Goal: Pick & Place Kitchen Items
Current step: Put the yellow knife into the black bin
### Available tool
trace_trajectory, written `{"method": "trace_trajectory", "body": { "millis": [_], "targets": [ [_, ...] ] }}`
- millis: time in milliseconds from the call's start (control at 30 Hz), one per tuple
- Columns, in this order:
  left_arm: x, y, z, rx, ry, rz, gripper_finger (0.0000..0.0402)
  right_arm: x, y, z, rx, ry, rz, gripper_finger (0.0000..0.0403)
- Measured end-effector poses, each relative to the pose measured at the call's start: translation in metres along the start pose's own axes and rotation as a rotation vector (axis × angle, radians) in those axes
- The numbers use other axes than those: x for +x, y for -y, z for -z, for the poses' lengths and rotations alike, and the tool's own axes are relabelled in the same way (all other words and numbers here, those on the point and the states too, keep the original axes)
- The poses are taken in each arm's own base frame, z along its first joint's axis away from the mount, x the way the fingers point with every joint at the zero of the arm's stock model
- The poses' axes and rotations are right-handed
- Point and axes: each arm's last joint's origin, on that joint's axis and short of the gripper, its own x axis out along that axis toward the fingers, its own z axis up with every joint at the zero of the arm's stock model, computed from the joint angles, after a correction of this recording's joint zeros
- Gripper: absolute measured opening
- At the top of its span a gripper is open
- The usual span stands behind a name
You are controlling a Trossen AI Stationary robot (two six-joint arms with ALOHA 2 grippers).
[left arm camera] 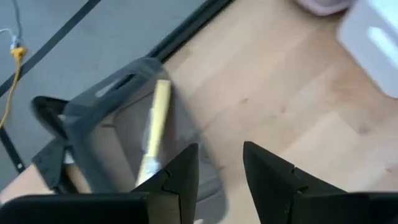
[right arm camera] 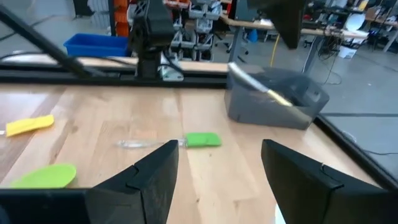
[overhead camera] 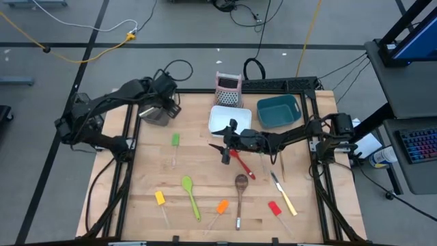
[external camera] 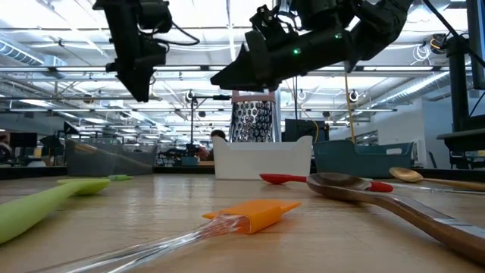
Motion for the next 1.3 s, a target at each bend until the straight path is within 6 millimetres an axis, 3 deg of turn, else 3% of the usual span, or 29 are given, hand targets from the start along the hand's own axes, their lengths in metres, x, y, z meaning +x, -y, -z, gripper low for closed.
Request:
{"method": "trace_trajectory", "body": {
  "millis": [567,867,1300],
  "targets": [
    [-0.022,0.065,0.021,-0.056,0.021,0.144,0.0131,-0.004,-0.016,0.007,-0.03,-0.08,-0.045,0.0224],
    [-0.035,0.094,0.037,0.034,0.029,0.211,0.0131,-0.009,-0.031,0.011,-0.055,-0.128,-0.088,0.0224],
    [-0.053,0.124,0.062,0.061,0.09,0.227,0.0131,-0.054,-0.045,-0.015,0.024,-0.267,-0.157,0.0224]
  ]
}}
